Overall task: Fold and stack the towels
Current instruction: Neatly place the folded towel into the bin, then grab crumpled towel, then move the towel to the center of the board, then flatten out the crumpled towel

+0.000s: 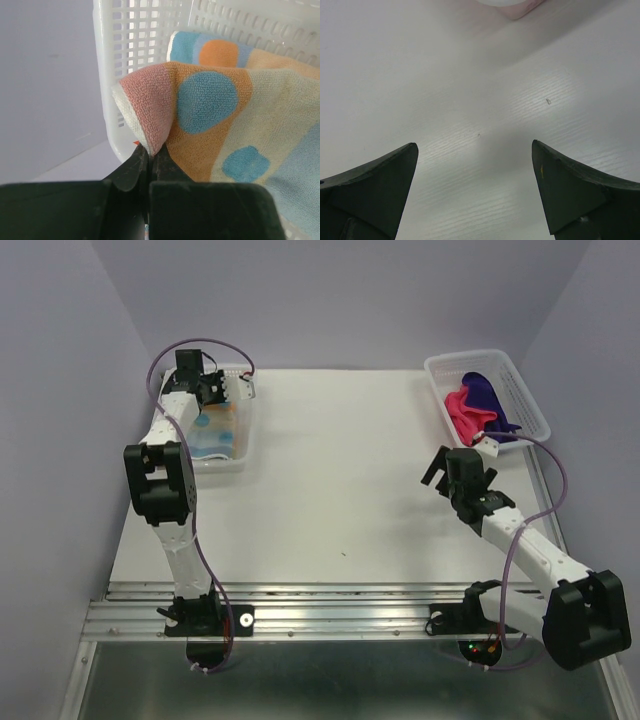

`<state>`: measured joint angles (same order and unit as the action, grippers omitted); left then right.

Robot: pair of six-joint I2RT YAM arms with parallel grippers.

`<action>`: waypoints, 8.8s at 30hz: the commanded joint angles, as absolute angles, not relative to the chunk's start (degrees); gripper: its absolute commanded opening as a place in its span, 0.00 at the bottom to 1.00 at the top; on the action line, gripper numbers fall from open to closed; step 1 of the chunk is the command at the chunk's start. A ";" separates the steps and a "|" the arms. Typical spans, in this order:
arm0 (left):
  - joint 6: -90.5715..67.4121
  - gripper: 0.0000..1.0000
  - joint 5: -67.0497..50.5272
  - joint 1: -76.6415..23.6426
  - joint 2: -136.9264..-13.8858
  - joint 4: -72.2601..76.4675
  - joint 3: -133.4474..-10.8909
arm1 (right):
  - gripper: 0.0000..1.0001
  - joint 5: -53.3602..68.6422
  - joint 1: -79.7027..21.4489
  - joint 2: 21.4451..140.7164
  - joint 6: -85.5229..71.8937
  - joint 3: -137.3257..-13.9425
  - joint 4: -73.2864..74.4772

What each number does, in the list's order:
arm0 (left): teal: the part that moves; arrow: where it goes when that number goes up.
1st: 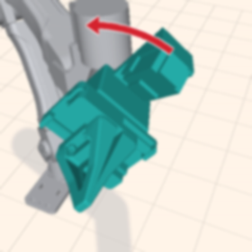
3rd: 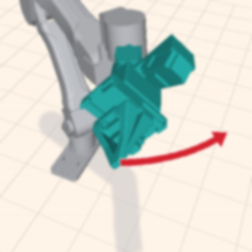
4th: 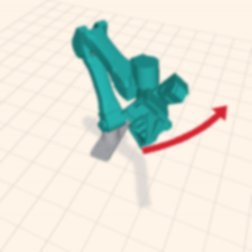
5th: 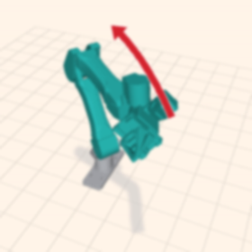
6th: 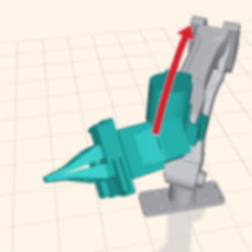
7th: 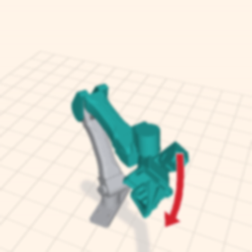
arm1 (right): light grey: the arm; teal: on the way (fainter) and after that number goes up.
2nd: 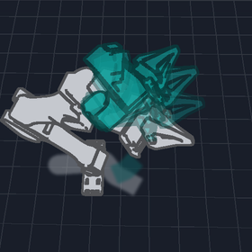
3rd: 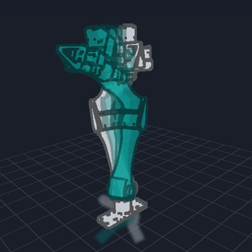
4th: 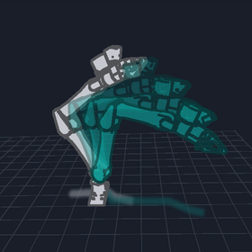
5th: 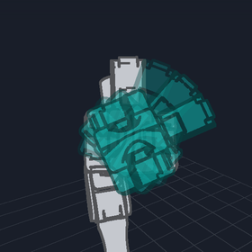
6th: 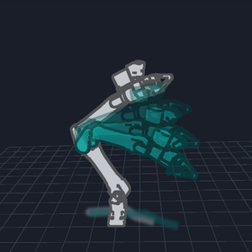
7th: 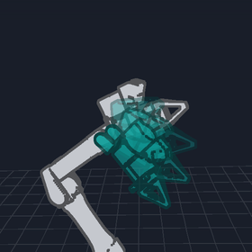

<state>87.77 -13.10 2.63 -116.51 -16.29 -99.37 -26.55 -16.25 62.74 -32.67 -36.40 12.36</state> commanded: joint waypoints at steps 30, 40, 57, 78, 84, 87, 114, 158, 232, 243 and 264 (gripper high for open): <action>17.28 0.99 -30.49 0.17 -84.30 14.66 -89.92 | 1.00 -31.18 -16.43 65.02 -29.35 -60.18 14.84; -15.64 0.99 -16.55 -8.16 -69.54 18.46 -67.88 | 1.00 -27.88 -3.36 93.41 -17.50 -94.55 29.00; -20.83 0.99 -17.75 -11.42 -64.25 17.84 -46.50 | 1.00 -11.08 6.33 118.56 10.99 -113.02 30.23; -19.07 0.99 -13.62 -11.43 -65.92 15.82 -45.62 | 0.99 -31.55 6.42 119.36 9.32 -110.13 23.38; -18.99 0.99 -12.83 -11.43 -66.36 15.65 -45.62 | 0.87 -31.11 6.94 118.39 9.58 -107.32 22.77; -19.16 0.99 -12.74 -11.43 -66.62 15.47 -45.88 | 0.86 -31.20 7.64 118.48 9.14 -106.79 22.85; -18.90 0.99 -12.04 -11.43 -67.76 15.38 -45.88 | 0.41 -20.56 10.72 123.66 4.92 -110.74 23.29; -19.34 0.99 -12.92 -11.43 -60.12 15.12 -44.12 | 0.01 27.66 13.10 95.80 -21.49 -134.28 15.67; -44.99 0.99 18.63 -20.21 -48.08 -10.37 -34.63 | 1.00 5.44 -41.21 91.09 -23.82 -67.57 9.33; -47.90 0.99 14.41 -20.30 -43.16 -11.78 -30.42 | 1.00 13.18 -48.34 122.86 -22.85 -93.87 9.58; -42.37 0.99 5.90 -20.83 -51.84 -4.66 -29.97 | 1.00 -1.65 -43.25 95.64 -32.34 -46.41 11.59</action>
<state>-44.80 10.20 -20.16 -50.37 -8.86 -30.57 4.19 -45.06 97.03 -29.71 -51.83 2.11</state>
